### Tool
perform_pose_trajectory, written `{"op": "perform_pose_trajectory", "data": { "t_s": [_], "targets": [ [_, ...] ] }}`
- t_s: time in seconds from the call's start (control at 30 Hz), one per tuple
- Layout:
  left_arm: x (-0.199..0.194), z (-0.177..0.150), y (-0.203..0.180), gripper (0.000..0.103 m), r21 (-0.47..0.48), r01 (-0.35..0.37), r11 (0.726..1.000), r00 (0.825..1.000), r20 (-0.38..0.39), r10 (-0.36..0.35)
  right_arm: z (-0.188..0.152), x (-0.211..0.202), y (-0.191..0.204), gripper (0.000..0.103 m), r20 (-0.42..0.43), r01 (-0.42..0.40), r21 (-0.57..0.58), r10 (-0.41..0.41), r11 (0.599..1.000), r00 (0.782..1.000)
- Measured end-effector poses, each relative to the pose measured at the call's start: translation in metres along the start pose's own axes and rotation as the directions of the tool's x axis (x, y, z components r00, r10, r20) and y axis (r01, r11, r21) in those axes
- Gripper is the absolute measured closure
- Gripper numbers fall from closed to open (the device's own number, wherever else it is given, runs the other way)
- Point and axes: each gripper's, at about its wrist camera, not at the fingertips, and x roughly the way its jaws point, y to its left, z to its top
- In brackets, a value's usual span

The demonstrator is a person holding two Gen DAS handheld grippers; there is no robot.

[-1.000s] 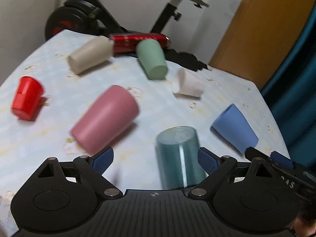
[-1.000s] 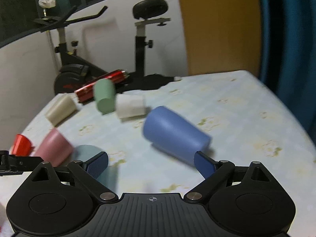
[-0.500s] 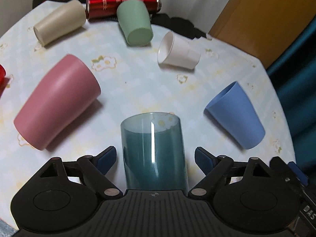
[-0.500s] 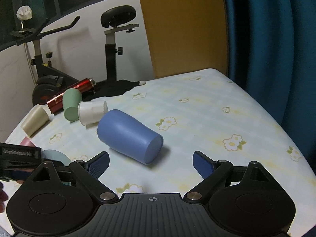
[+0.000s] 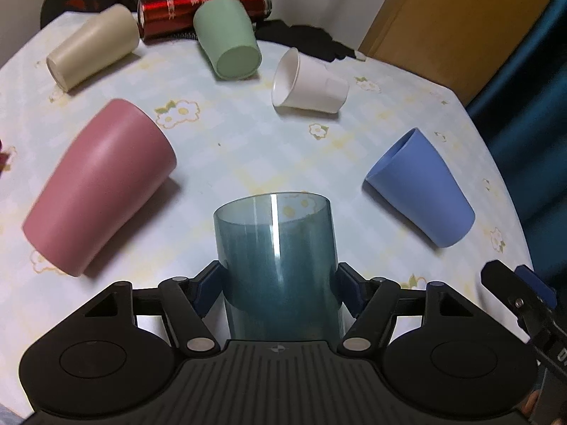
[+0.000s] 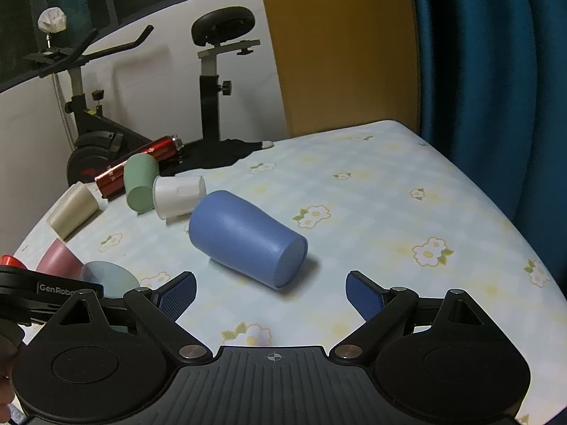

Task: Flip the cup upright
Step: 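Rotate the teal cup with the left gripper so its opening faces up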

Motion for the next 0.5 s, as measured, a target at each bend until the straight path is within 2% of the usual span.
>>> {"op": "perform_pose_trajectory", "data": {
  "t_s": [0.23, 0.43, 0.5],
  "targets": [
    [-0.024, -0.005, 0.000, 0.034, 0.091, -0.034, 0.995, 0.993, 0.112, 0.024, 0.001, -0.002, 0.003, 0.013, -0.002, -0.015, -0.003, 0.015, 1.000, 1.000],
    [-0.027, -0.004, 0.001, 0.034, 0.142, -0.099, 0.985, 0.979, 0.193, 0.071, 0.001, 0.000, 0.007, 0.013, -0.011, -0.021, -0.010, 0.020, 1.000, 1.000],
    [-0.026, -0.005, -0.002, 0.034, 0.168, -0.132, 0.977, 0.969, 0.229, 0.092, 0.001, 0.001, 0.009, 0.013, -0.013, -0.022, -0.012, 0.022, 1.000, 1.000]
  ]
}}
